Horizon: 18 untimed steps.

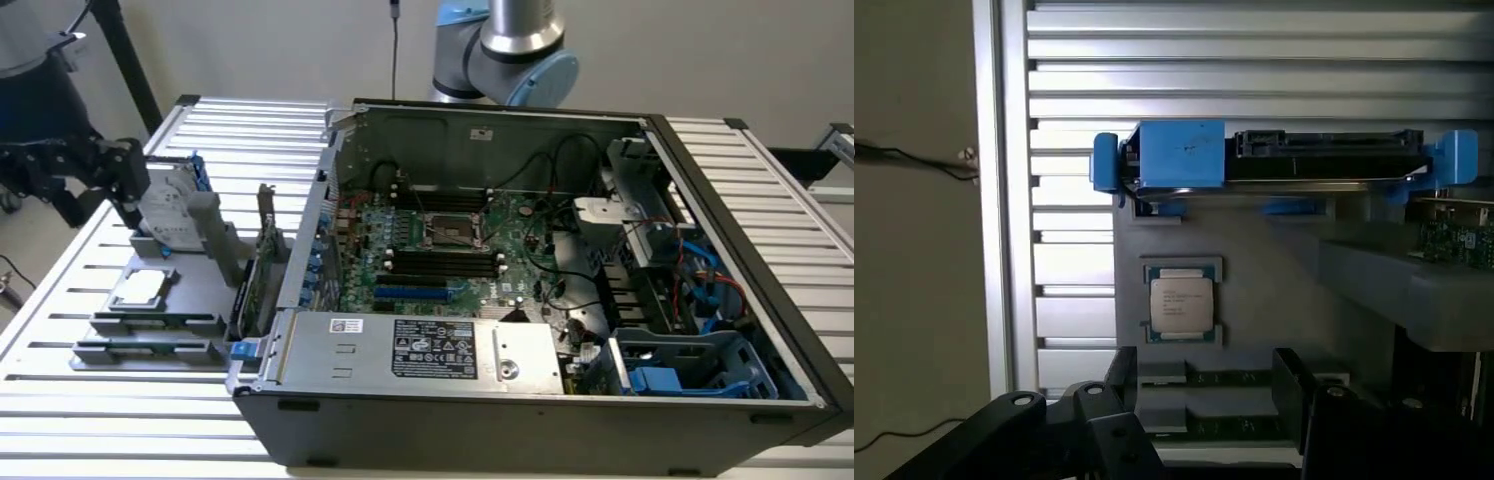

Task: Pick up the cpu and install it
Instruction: 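Pick up the cpu and move it towards the insertion slot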

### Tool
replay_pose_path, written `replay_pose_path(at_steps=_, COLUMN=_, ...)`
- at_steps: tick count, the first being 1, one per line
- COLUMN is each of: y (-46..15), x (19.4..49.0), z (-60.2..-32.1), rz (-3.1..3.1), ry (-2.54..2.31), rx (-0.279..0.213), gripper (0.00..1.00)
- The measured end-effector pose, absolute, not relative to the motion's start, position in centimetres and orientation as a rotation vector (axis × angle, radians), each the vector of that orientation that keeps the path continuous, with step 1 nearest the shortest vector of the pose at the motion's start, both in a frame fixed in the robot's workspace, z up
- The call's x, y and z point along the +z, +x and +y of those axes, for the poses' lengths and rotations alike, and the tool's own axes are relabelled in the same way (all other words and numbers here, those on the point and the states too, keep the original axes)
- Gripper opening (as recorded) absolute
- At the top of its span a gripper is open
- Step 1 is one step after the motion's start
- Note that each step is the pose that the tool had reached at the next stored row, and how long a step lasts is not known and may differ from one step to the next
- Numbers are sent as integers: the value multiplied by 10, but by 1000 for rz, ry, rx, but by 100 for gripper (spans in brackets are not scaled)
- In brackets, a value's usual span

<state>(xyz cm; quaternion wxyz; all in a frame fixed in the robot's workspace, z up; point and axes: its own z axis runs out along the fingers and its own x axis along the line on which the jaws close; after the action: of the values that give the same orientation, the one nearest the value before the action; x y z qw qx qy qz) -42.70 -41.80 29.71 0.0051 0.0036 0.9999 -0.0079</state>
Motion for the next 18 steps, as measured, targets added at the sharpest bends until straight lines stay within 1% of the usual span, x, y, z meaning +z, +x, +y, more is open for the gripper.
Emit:
replay_pose_path(at_steps=9, y=-429, x=281, z=-422, rz=3131, ry=-25, rx=-20, gripper=65)
replay_pose_path(at_steps=18, y=-425, x=272, z=-422, rz=3146, ry=-46, rx=-13, gripper=65)
